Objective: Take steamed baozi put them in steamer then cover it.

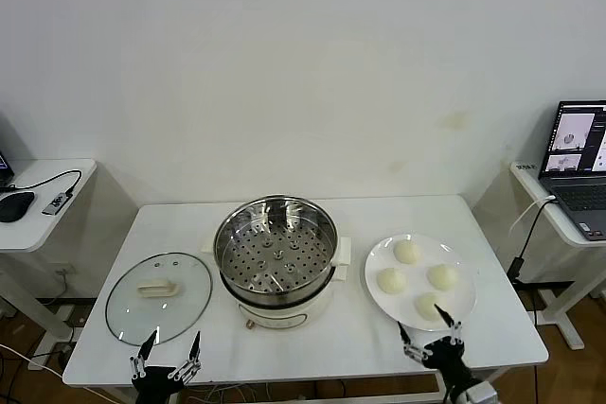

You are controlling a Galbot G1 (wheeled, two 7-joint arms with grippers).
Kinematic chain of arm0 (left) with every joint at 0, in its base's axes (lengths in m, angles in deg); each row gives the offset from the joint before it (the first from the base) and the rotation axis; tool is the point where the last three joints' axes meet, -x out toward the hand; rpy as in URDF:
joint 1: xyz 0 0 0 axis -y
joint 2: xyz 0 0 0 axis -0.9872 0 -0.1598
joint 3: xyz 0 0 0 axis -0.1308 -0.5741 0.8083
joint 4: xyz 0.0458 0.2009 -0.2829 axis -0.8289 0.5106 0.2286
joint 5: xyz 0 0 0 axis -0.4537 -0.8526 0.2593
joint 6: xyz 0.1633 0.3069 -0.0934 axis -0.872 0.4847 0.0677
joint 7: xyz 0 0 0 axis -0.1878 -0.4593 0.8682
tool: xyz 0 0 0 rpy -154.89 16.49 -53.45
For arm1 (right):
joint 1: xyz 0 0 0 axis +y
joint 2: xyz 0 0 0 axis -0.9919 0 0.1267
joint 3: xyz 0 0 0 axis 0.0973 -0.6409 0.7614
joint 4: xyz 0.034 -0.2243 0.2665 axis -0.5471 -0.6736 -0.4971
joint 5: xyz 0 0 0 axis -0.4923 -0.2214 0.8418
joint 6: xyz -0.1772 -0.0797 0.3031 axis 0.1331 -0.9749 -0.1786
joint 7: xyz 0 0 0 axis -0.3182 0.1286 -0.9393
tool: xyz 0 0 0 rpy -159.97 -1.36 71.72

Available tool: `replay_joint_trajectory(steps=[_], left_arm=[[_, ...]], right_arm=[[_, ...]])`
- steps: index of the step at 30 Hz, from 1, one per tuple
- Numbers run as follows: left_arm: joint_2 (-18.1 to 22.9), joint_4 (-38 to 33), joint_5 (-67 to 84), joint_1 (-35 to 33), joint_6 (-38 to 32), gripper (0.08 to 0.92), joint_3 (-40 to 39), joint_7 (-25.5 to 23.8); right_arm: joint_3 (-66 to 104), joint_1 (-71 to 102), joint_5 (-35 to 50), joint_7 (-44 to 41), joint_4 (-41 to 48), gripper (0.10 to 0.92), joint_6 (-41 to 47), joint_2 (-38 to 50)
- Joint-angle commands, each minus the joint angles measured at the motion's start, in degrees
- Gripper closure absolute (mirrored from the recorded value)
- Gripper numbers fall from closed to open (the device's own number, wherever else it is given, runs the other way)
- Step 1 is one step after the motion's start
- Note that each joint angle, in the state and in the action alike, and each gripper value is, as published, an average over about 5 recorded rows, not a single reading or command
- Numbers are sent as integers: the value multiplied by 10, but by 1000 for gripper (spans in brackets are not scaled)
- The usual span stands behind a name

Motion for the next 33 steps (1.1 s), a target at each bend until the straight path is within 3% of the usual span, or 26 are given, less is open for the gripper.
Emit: replay_joint_trajectory(steps=[1, 8, 15, 25, 33], left_arm=[[-3, 3, -15, 10, 1, 177, 5, -5], [-10, 6, -26, 19, 2, 177, 12, -6], [-6, 10, -45, 29, 0, 177, 19, -2], [2, 9, -60, 27, 0, 177, 30, 0], [5, 10, -65, 30, 1, 177, 45, 3]], right_arm=[[-2, -112, -96, -44, 35, 203, 38, 137], [-85, -261, -132, -167, 106, 203, 76, 238], [-272, -486, -133, -292, 214, 203, 78, 304], [-557, -744, -100, -444, 350, 203, 78, 270], [-668, -846, -88, -502, 439, 203, 78, 200]])
